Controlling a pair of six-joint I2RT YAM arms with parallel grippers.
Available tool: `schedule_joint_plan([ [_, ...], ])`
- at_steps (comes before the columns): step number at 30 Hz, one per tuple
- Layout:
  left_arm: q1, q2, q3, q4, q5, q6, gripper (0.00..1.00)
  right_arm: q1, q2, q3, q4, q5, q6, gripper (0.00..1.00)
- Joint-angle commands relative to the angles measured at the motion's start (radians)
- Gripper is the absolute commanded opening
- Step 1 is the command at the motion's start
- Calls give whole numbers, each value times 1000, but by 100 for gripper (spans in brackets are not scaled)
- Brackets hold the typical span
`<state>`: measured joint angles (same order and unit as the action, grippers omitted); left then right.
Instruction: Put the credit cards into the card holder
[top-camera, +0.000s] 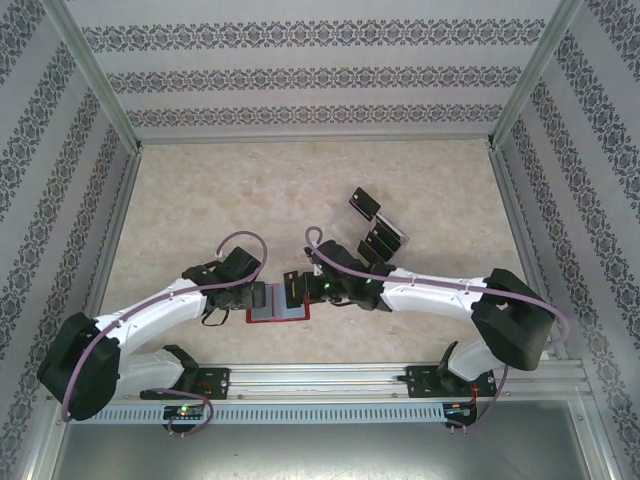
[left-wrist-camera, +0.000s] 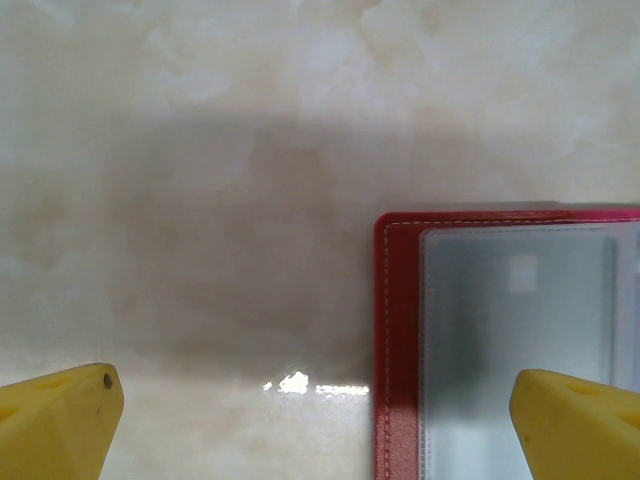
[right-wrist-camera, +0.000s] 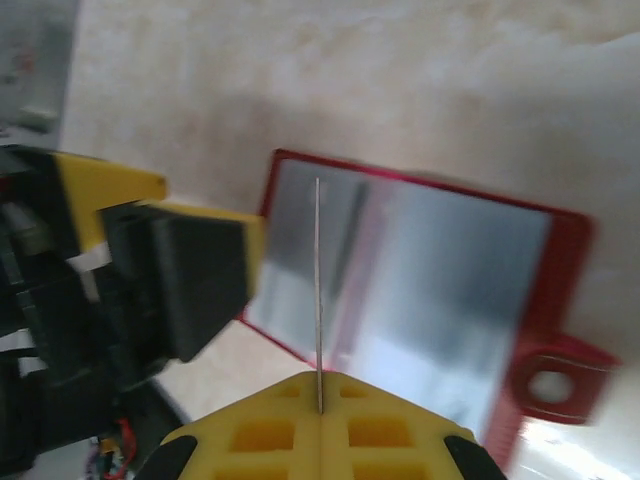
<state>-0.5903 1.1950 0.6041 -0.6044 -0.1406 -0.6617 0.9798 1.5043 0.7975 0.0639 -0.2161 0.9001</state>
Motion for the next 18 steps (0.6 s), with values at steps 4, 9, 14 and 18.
schedule_joint_plan([
  [4, -17, 73, -10, 3, -50, -20, 100, 31, 73, -29, 239, 28, 118, 0],
  [9, -19, 80, -33, -7, -69, -76, 100, 34, 122, -35, 267, 27, 123, 0],
  [14, -19, 45, -60, -18, -88, -115, 100, 33, 145, -59, 311, 35, 126, 0],
  [18, -19, 44, -66, -15, -86, -120, 100, 32, 154, -79, 334, 35, 129, 0],
])
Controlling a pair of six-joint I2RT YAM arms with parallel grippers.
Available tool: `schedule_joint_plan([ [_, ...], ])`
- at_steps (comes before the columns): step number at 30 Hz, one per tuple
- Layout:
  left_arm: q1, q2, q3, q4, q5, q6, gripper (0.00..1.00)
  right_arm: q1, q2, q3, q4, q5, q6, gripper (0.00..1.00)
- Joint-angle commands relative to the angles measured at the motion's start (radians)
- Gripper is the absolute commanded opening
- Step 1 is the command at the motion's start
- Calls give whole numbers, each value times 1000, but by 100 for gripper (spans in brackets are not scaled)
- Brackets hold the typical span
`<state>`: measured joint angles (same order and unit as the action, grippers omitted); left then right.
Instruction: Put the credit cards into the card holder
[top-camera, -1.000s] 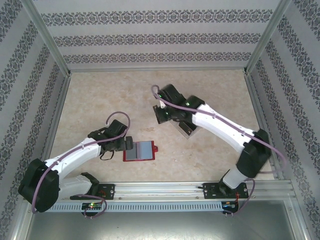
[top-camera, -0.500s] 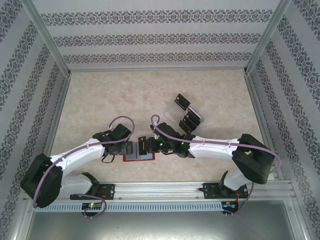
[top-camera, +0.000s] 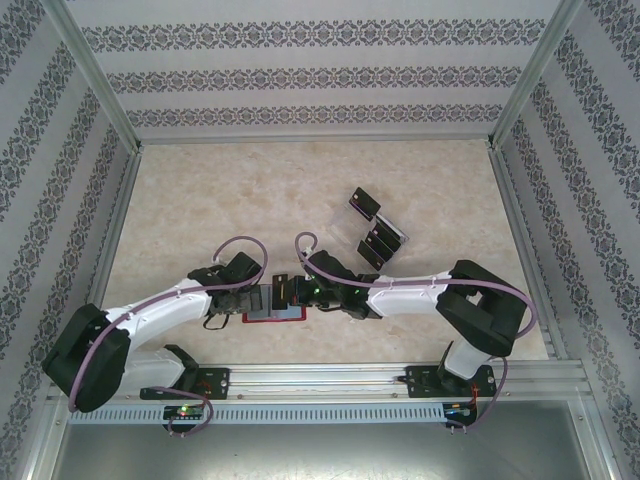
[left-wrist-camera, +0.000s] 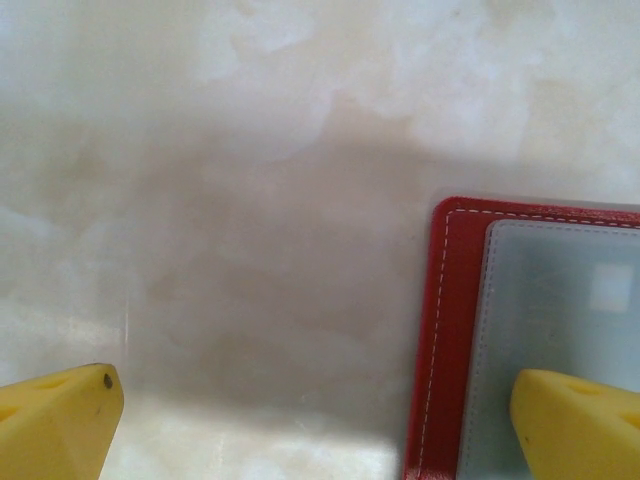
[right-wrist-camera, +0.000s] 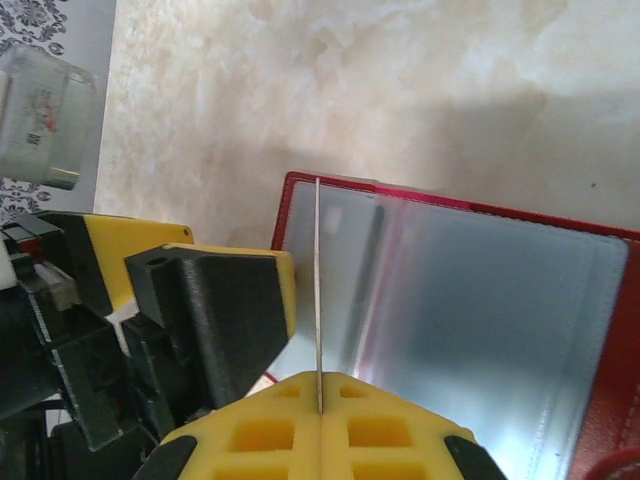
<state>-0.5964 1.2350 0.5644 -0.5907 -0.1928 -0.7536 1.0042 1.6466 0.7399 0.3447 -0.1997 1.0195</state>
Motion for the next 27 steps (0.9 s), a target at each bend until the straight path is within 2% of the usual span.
schedule_joint_plan([
  [1, -13, 6, -28, -29, -32, -29, 100, 8, 13, -27, 56, 23, 13, 0],
  [27, -16, -7, -42, -24, -25, -36, 100, 11, 136, -103, 310, -23, 157, 0],
])
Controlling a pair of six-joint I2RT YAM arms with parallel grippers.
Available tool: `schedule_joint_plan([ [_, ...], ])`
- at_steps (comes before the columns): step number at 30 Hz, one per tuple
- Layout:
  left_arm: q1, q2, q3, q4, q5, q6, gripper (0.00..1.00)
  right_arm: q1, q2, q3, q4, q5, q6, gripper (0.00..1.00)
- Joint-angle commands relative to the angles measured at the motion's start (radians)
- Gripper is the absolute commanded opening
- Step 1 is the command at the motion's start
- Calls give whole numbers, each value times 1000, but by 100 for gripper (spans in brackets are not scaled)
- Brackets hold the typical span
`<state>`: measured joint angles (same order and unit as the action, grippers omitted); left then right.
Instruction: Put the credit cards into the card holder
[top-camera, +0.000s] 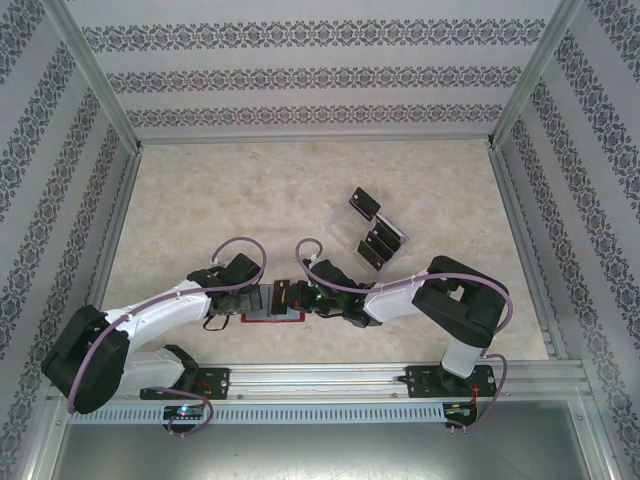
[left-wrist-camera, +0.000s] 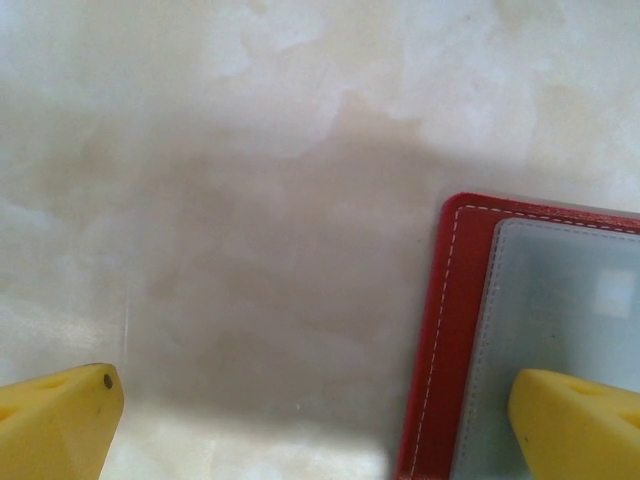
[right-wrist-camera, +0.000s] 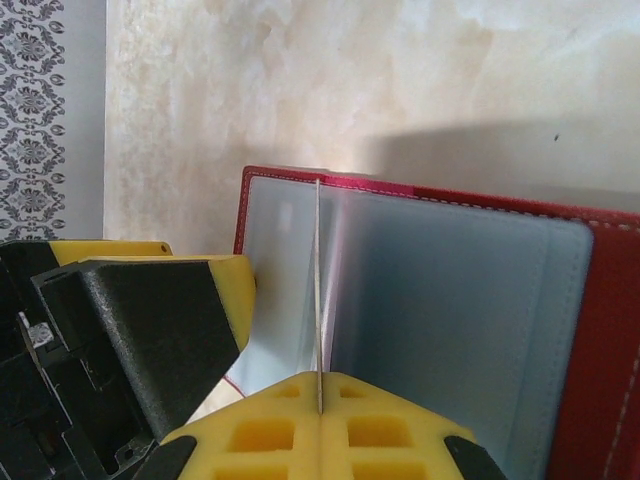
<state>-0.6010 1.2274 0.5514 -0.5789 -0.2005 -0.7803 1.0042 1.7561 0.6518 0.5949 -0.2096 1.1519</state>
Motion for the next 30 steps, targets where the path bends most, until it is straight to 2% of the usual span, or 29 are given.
schedule_joint_plan([
  [1, -12, 0, -30, -36, -18, -9, 100, 10, 31, -17, 65, -16, 29, 0],
  [13, -13, 1, -28, -41, -20, -10, 100, -6, 58, -73, 190, -61, 117, 0],
  [17, -13, 0, -25, -41, -17, -10, 100, -8, 51, -79, 160, -64, 110, 0],
  [20, -13, -1, -14, -41, -11, -3, 100, -28, 35, -84, 62, -56, 90, 0],
  [26, -23, 2, 14, -32, 4, 2, 100, -99, -16, -41, -286, -38, -13, 0],
  [30, -38, 7, 20, -13, 15, -7, 100, -142, -38, -15, -425, -36, -90, 0],
])
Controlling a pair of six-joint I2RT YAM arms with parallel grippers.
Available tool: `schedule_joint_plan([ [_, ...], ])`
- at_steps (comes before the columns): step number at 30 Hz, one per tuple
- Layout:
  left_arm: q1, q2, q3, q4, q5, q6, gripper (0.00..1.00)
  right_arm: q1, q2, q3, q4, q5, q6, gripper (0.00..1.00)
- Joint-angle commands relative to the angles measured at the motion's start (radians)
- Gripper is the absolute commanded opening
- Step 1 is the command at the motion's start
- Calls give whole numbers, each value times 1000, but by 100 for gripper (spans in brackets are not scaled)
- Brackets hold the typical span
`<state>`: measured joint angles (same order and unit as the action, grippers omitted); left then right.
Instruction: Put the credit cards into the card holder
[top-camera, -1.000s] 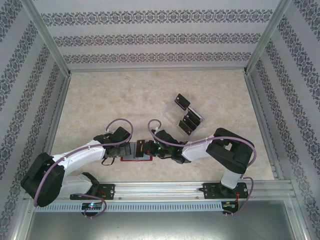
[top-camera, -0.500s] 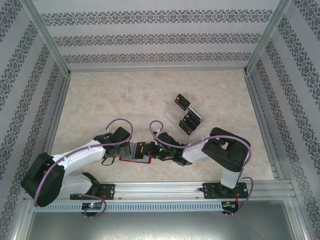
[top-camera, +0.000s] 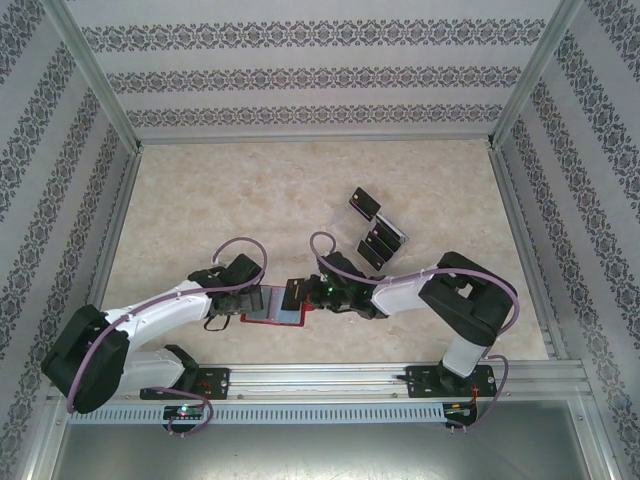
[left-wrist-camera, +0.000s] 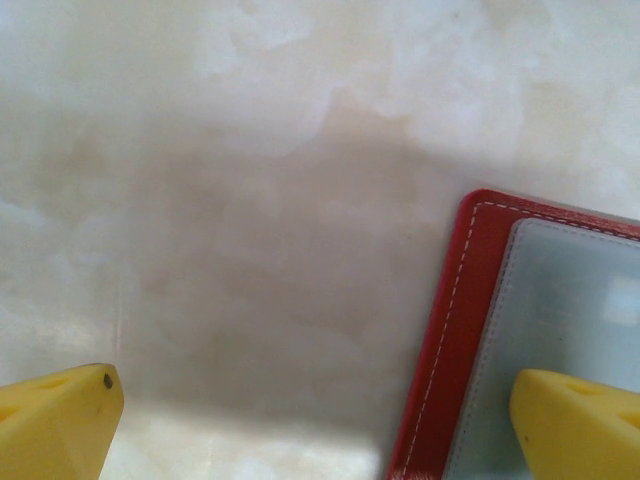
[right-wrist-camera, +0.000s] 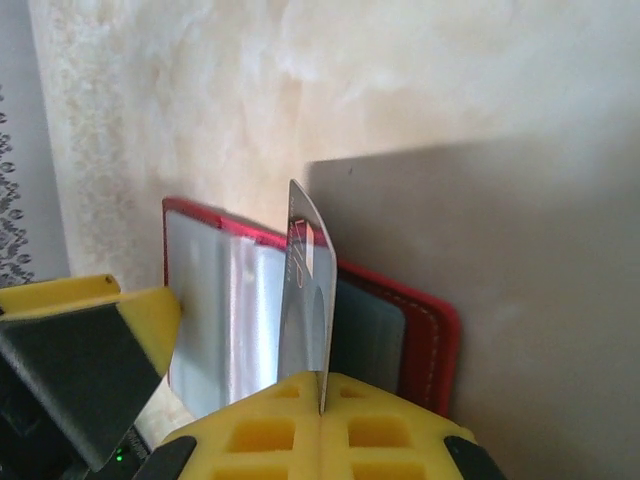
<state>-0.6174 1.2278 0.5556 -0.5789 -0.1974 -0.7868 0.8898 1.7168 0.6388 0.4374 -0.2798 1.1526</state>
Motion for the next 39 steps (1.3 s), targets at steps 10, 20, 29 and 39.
schedule_joint_plan([
  [10, -102, 42, 44, 42, 27, -44, 100, -104, -18, 57, -435, 45, -231, 0],
  [20, -77, -34, 74, -48, -82, -11, 100, -111, -159, 117, -458, -22, -292, 0],
  [29, -31, -108, 65, -105, -107, 18, 100, -82, -226, 163, -458, -56, -255, 0],
  [39, -29, -89, 41, -39, -18, 89, 100, 71, -145, 117, -198, 28, -77, 0],
])
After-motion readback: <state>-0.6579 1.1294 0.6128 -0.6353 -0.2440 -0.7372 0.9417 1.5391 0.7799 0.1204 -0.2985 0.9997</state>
